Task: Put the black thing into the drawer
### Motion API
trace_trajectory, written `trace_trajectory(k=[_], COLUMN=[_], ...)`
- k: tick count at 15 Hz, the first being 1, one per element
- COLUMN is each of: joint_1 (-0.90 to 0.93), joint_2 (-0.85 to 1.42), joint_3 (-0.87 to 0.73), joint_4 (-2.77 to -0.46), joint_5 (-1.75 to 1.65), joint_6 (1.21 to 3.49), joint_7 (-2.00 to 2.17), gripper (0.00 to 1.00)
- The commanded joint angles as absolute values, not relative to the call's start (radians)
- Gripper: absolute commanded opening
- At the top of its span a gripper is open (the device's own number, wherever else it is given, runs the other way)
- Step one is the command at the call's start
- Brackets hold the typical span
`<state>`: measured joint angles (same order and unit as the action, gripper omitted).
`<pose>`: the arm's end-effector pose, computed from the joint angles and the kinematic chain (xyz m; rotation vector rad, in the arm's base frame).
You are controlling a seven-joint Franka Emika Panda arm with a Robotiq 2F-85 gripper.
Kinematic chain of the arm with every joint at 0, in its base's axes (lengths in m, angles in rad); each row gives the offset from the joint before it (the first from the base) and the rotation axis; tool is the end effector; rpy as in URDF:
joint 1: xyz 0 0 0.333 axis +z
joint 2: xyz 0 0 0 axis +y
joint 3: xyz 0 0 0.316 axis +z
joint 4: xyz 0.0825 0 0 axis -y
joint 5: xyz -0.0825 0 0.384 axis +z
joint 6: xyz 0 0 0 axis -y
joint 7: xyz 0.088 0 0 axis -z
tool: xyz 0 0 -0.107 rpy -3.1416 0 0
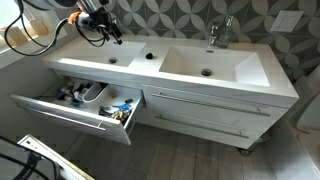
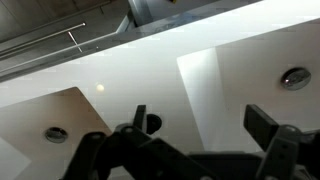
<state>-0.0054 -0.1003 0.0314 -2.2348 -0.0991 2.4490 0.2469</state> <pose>0.5357 0.0141 0.4457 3.0581 -0.2364 0.4977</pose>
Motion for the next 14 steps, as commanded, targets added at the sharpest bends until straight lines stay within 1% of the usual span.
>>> trace_trajectory(k=[1,4,6,8,9,14], joint_1=[-0.022,0.007,0.027,0.033,0.034,0.043], joint_2=[0.046,0.128,0.171,0.195,0.161,0.190], joint_3=[0.040,-0.005,-0.030,-0.038,-0.041,-0.050], joint_4=[-2.130,-2.079,-2.051,-2.040,-2.076,-2.055], joint_5=[-0.272,-0.460,-0.509,-0.474,-0.460,-0.458], joint_6=[2.532,2.572,2.567,2.562,2.562,2.563], joint_7=[0.481,0.690,0.766,0.732,0.711,0.710], gripper=[1.00,1.00,1.00,1.00,1.00,1.00])
